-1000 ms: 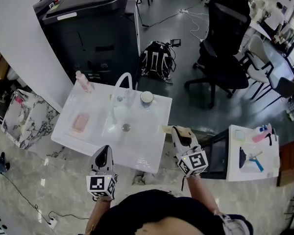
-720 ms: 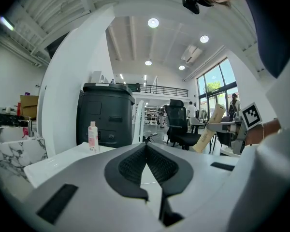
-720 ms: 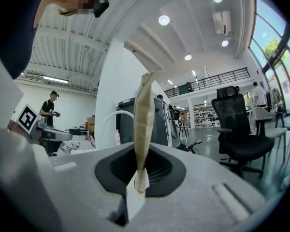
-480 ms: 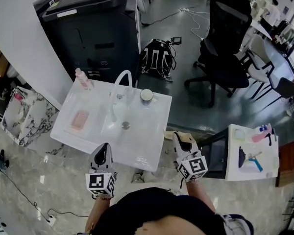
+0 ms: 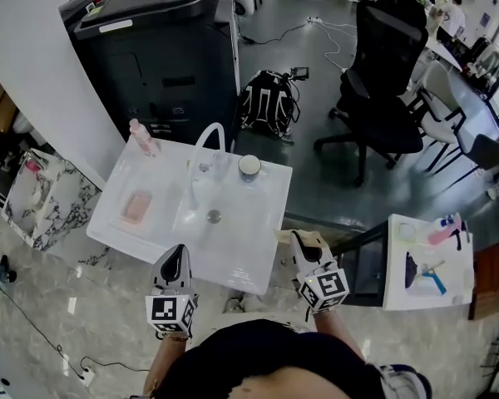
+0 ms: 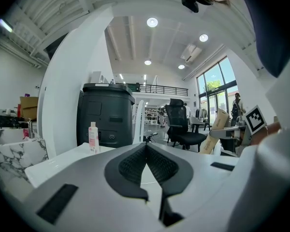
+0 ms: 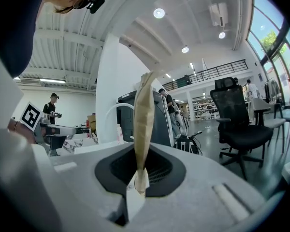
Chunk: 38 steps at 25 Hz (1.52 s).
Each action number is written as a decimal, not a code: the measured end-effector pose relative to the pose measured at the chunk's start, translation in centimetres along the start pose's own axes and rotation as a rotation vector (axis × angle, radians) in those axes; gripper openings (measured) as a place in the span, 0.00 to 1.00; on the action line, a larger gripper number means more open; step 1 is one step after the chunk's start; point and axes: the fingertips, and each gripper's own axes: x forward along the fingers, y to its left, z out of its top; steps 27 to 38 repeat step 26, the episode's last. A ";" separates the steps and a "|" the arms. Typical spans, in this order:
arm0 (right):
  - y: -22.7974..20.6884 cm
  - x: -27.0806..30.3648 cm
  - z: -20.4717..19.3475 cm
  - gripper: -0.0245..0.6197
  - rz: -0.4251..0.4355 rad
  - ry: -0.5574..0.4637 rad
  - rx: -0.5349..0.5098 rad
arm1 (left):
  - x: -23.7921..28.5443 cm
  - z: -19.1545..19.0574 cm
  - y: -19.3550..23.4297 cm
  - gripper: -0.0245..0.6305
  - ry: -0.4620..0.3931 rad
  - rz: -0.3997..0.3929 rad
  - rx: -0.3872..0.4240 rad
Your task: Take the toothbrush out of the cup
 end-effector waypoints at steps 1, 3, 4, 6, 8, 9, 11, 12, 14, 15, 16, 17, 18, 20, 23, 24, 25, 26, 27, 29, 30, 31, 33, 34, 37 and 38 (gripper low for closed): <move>0.0 0.0 0.0 0.07 -0.001 0.003 -0.002 | 0.0 0.0 -0.1 0.04 0.001 -0.001 -0.001; 0.0 0.0 -0.1 0.07 0.003 0.006 -0.002 | 0.0 -0.1 -0.1 0.04 0.005 -0.001 -0.002; 0.0 0.1 -0.1 0.07 0.006 0.007 -0.001 | 0.0 -0.2 -0.1 0.04 0.008 0.000 -0.002; 0.1 0.1 -0.2 0.07 0.008 0.010 -0.005 | -0.1 -0.4 -0.1 0.04 0.012 0.001 -0.003; 0.0 0.1 -0.2 0.07 0.008 0.012 -0.012 | -0.2 -0.5 -0.1 0.04 0.016 0.004 -0.004; 0.0 0.1 -0.1 0.07 0.008 0.012 -0.012 | -0.2 -0.6 -0.1 0.04 0.016 0.006 -0.004; -0.1 0.2 -0.1 0.07 0.010 0.010 -0.013 | -0.2 -0.5 -0.2 0.04 0.012 0.008 -0.004; -0.2 0.2 0.0 0.07 0.012 0.009 -0.015 | -0.2 -0.5 -0.4 0.04 0.010 0.009 -0.002; -0.1 0.2 0.0 0.07 0.016 0.010 -0.017 | -0.2 -0.4 -0.5 0.04 0.009 0.008 -0.001; -0.1 0.3 0.0 0.07 0.017 0.010 -0.017 | -0.2 -0.4 -0.5 0.04 0.008 0.008 -0.002; -0.1 0.3 0.0 0.07 0.018 0.011 -0.017 | -0.2 -0.4 -0.5 0.04 0.007 0.008 -0.003; 0.0 0.3 0.0 0.07 0.019 0.012 -0.016 | -0.2 -0.4 -0.4 0.04 0.008 0.010 -0.003; 0.0 0.4 -0.1 0.07 0.020 0.013 -0.017 | -0.2 -0.4 -0.4 0.04 0.009 0.012 -0.003; -0.1 0.3 -0.1 0.07 0.021 0.016 -0.022 | -0.3 -0.5 -0.3 0.04 0.010 0.016 -0.003; -0.1 0.2 0.0 0.07 0.022 0.019 -0.033 | -0.3 -0.4 -0.1 0.04 0.007 0.024 -0.003; -0.1 0.2 0.1 0.07 0.022 0.019 -0.035 | -0.3 -0.3 0.0 0.04 0.006 0.026 -0.002; 0.0 0.2 0.1 0.07 0.023 0.019 -0.036 | -0.4 -0.3 0.1 0.04 0.006 0.029 -0.001; 0.0 0.2 0.2 0.07 0.023 0.018 -0.036 | -0.4 -0.2 0.2 0.04 0.005 0.031 -0.001; 0.0 0.2 0.2 0.07 0.023 0.018 -0.036 | -0.4 -0.2 0.2 0.04 0.005 0.031 -0.001; 0.0 0.2 0.2 0.07 0.023 0.018 -0.036 | -0.4 -0.2 0.2 0.04 0.005 0.031 -0.001; 0.0 0.2 0.2 0.07 0.023 0.018 -0.036 | -0.4 -0.2 0.2 0.04 0.005 0.031 -0.001; 0.0 0.2 0.2 0.07 0.023 0.018 -0.036 | -0.4 -0.2 0.2 0.04 0.005 0.031 -0.001; 0.0 0.2 0.2 0.07 0.023 0.018 -0.036 | -0.4 -0.2 0.2 0.04 0.005 0.031 -0.001; 0.0 0.2 0.2 0.07 0.023 0.018 -0.036 | -0.4 -0.2 0.2 0.04 0.005 0.031 -0.001; 0.0 0.2 0.2 0.07 0.023 0.018 -0.036 | -0.4 -0.2 0.2 0.04 0.005 0.031 -0.001; 0.0 0.2 0.2 0.07 0.023 0.018 -0.036 | -0.4 -0.2 0.2 0.04 0.005 0.031 -0.001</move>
